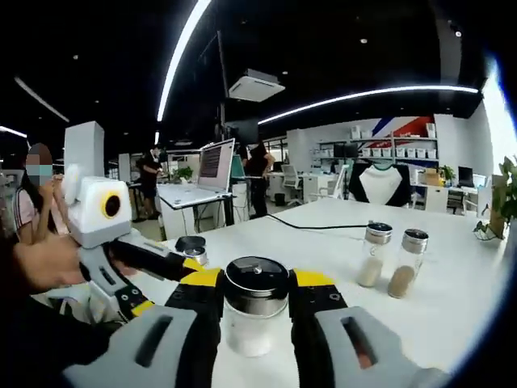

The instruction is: Rotate the seasoning bottle until the label or dispensing opening points toward the visible target arrow and the bottle remains upright within the marked orientation range

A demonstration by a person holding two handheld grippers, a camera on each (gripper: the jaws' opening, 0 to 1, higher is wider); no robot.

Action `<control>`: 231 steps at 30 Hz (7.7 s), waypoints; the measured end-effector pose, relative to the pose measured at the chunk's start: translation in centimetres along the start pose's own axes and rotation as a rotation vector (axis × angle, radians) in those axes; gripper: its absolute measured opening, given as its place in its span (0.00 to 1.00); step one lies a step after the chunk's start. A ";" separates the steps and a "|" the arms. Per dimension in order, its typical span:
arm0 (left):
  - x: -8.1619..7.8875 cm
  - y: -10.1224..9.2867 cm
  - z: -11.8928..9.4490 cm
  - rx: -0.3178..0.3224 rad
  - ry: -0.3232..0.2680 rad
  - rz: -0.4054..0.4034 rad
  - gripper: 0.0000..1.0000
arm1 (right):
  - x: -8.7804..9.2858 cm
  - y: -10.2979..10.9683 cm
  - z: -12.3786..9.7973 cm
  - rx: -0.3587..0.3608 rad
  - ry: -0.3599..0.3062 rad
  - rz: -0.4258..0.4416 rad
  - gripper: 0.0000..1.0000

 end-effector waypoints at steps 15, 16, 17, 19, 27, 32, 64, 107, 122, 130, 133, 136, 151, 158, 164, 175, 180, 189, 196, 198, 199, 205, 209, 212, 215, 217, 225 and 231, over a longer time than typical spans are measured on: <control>-2.0 -3.2 -0.1 0.134 -0.080 0.049 0.36 | -1.5 3.5 -1.3 -0.114 -0.072 0.090 0.28; -2.1 -3.2 -0.2 0.129 -0.087 0.051 0.36 | -1.7 3.5 -1.3 -0.110 -0.079 0.093 0.28; -2.2 -3.2 -0.2 0.126 -0.091 0.052 0.36 | -1.8 3.5 -1.3 -0.107 -0.084 0.095 0.28; -2.5 -3.2 -0.1 0.115 -0.102 0.046 0.36 | -2.0 3.3 -1.3 -0.092 -0.097 0.100 0.28; -3.7 -1.9 -0.1 -0.154 -0.154 0.056 0.35 | -2.9 2.6 -0.9 0.090 -0.132 0.097 0.28; -4.3 -2.2 -0.5 -0.253 -0.177 0.126 0.35 | -3.6 2.6 -0.9 0.100 -0.159 0.104 0.29; -5.7 -2.5 -0.9 -0.174 -0.183 0.112 0.35 | -4.9 3.2 -1.6 -0.040 -0.175 0.002 0.28; -6.0 -2.6 -1.1 -0.274 -0.180 0.205 0.37 | -5.3 2.9 -1.4 -0.002 -0.180 -0.007 0.30; -5.9 -4.2 -1.6 -0.084 -0.199 0.198 0.36 | -5.4 3.3 -2.6 -0.185 -0.181 -0.034 0.28; -5.7 -6.6 -1.9 0.193 -0.181 0.122 0.34 | -5.4 3.7 -4.9 -0.455 -0.228 -0.083 0.28; -5.7 -6.2 -1.4 0.119 -0.175 0.171 0.34 | -5.2 3.5 -4.7 -0.449 -0.206 -0.107 0.29; -5.6 -5.1 -1.1 -0.001 -0.166 0.179 0.34 | -4.7 2.7 -4.0 -0.376 -0.166 -0.116 0.29; -4.6 -1.4 -2.0 -0.354 -0.137 0.319 0.34 | -3.5 2.1 -0.6 -0.134 -0.125 0.143 0.29; -3.7 -0.3 -2.4 -0.379 -0.128 0.323 0.34 | -2.9 3.1 0.6 -0.158 -0.071 0.118 0.28; -1.9 0.8 -2.6 -0.296 -0.111 0.240 0.34 | -1.5 4.1 1.8 -0.237 -0.004 0.033 0.27; 2.2 5.1 -5.4 -0.345 -0.002 0.174 0.40 | 1.8 6.2 6.8 -0.343 0.089 0.018 0.27; 3.3 6.3 -7.4 -0.391 -0.003 0.138 0.49 | 3.7 5.6 9.3 -0.339 0.117 0.030 0.27; 3.7 7.3 -10.4 -0.457 -0.021 0.105 0.54 | 5.2 5.4 13.3 -0.361 0.132 -0.043 0.27; 3.3 8.0 -11.5 -0.492 -0.031 0.099 0.52 | 6.3 5.6 15.2 -0.395 0.175 -0.110 0.27; 3.2 8.1 -11.6 -0.492 -0.031 0.102 0.51 | 6.4 5.6 15.3 -0.402 0.172 -0.127 0.27; 3.1 8.1 -11.6 -0.492 -0.033 0.100 0.51 | 6.3 5.6 15.5 -0.403 0.170 -0.123 0.27; 2.9 8.2 -11.6 -0.492 -0.031 0.097 0.50 | 6.2 5.4 15.7 -0.413 0.166 -0.132 0.28; 2.7 8.2 -11.5 -0.490 -0.036 0.092 0.50 | 6.2 5.2 15.8 -0.413 0.173 -0.119 0.29; 2.4 8.1 -11.2 -0.485 -0.037 0.092 0.50 | 6.0 4.9 15.7 -0.399 0.175 -0.119 0.33; 2.2 8.0 -10.8 -0.479 -0.036 0.094 0.50 | 5.5 4.6 15.4 -0.392 0.160 -0.108 0.34; 2.0 7.9 -10.5 -0.475 -0.037 0.095 0.50 | 5.1 4.5 15.0 -0.380 0.151 -0.100 0.34; 1.4 7.5 -8.8 -0.464 -0.019 0.100 0.54 | 4.1 3.5 11.5 -0.287 0.094 -0.048 0.34; 0.6 6.7 -7.4 -0.445 -0.020 0.111 0.55 | 4.9 1.4 8.3 -0.158 0.070 0.038 0.34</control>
Point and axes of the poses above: the point that each gripper's makers call its tool centre point, and the gripper's own axes: z roughly forward along the fingers, y roughly to its left, x roughly out of its underside, the point moved 1 cm from there along -z, roughly backward along the fingers, and after that the axes turned 7 degrees about -z, right-handed, at the moved point
